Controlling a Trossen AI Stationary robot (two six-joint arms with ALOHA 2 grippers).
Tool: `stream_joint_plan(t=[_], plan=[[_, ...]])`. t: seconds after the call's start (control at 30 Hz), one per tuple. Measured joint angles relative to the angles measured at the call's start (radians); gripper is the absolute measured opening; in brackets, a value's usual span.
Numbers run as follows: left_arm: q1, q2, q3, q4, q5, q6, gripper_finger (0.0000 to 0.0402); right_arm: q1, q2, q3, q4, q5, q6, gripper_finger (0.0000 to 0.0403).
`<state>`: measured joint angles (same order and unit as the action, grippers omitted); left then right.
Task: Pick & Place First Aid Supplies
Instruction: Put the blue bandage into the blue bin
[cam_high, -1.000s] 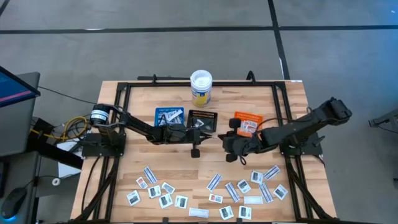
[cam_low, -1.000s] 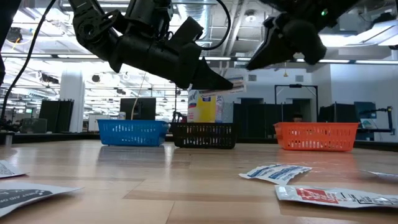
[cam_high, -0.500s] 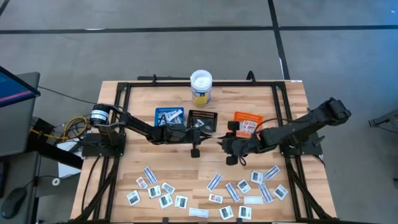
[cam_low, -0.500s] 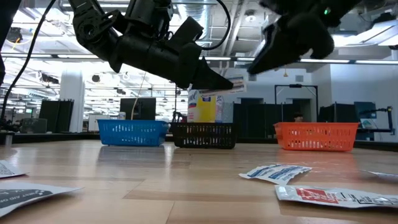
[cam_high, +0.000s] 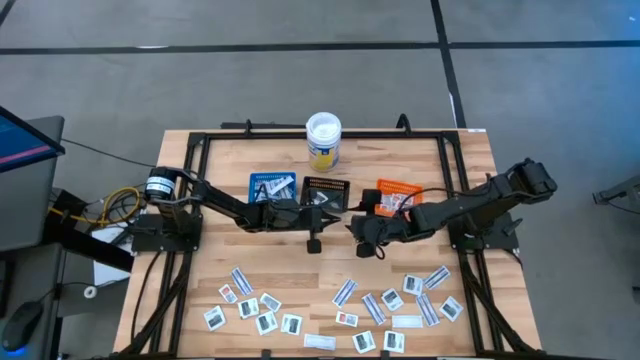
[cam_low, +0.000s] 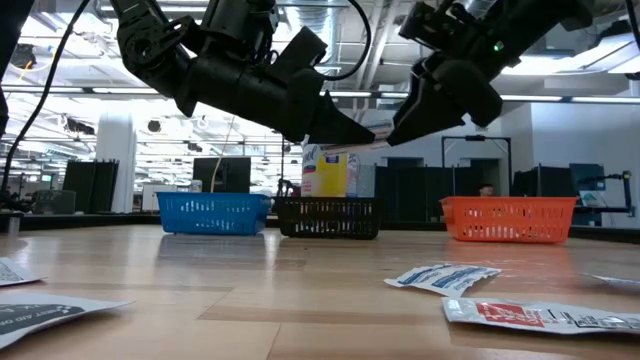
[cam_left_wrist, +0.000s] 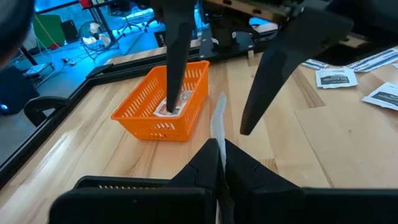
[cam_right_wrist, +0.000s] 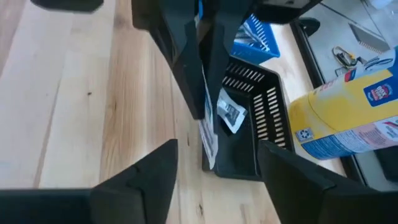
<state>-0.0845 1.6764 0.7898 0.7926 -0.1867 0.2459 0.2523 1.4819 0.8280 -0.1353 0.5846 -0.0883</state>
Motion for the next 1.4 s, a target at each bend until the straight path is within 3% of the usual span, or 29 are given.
stream_joint_plan(t=[0.2, 0.37, 0.5, 0.73, 1.27, 1.4], plan=[[0.0, 0.0, 0.0, 0.0, 0.015, 0.0, 0.0008, 0.0, 0.007, -0.001, 0.027, -0.009, -0.017, 0.0229], [0.0, 0.0, 0.0, 0.001, 0.015, 0.0, 0.0011, 0.002, 0.006, 0.0, 0.078, -0.038, -0.017, 0.0201], [0.0, 0.0, 0.0, 0.0, 0.015, 0.0, 0.0007, -0.002, 0.006, 0.0, 0.078, -0.038, -0.017, 0.0145], [0.001, 0.0, 0.0, 0.003, 0.012, 0.0, 0.0011, -0.025, 0.006, 0.0, 0.076, -0.042, -0.023, 0.0012], [0.0, 0.0, 0.0, 0.0, 0.015, -0.026, 0.0016, -0.025, 0.006, 0.0, 0.046, -0.031, -0.024, 0.0001], [0.001, 0.0, 0.0, 0.0, 0.012, -0.026, 0.0014, -0.023, 0.004, 0.0, 0.01, 0.015, -0.027, 0.0001]])
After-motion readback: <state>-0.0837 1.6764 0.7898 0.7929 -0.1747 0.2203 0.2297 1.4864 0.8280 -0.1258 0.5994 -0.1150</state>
